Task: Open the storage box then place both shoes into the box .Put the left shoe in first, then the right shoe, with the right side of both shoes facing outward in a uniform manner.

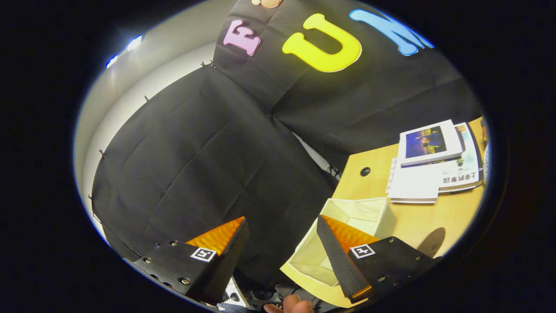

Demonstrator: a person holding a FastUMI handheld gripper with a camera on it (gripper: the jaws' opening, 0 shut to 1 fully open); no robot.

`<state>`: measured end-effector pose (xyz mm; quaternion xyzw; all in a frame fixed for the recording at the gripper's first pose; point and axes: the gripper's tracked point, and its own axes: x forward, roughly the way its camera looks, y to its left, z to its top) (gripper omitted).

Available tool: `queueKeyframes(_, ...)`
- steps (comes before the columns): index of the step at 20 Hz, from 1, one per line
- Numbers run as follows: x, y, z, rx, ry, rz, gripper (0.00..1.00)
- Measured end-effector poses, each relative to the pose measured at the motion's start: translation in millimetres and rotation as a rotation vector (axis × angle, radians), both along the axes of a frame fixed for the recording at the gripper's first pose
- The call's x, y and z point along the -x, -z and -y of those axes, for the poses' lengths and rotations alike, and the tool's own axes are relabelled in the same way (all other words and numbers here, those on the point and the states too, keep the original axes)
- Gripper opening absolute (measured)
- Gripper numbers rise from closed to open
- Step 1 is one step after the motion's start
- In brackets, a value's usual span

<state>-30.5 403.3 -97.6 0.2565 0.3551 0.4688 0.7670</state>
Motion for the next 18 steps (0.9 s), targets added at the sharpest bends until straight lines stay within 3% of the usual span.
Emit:
queueKeyframes(10, -22.9, 29.6, 114.4, 0.179, 0.225, 0.098, 0.96)
queueKeyframes(18, -23.4, 88.6, 175.9, 0.309, 0.354, 0.042, 0.96)
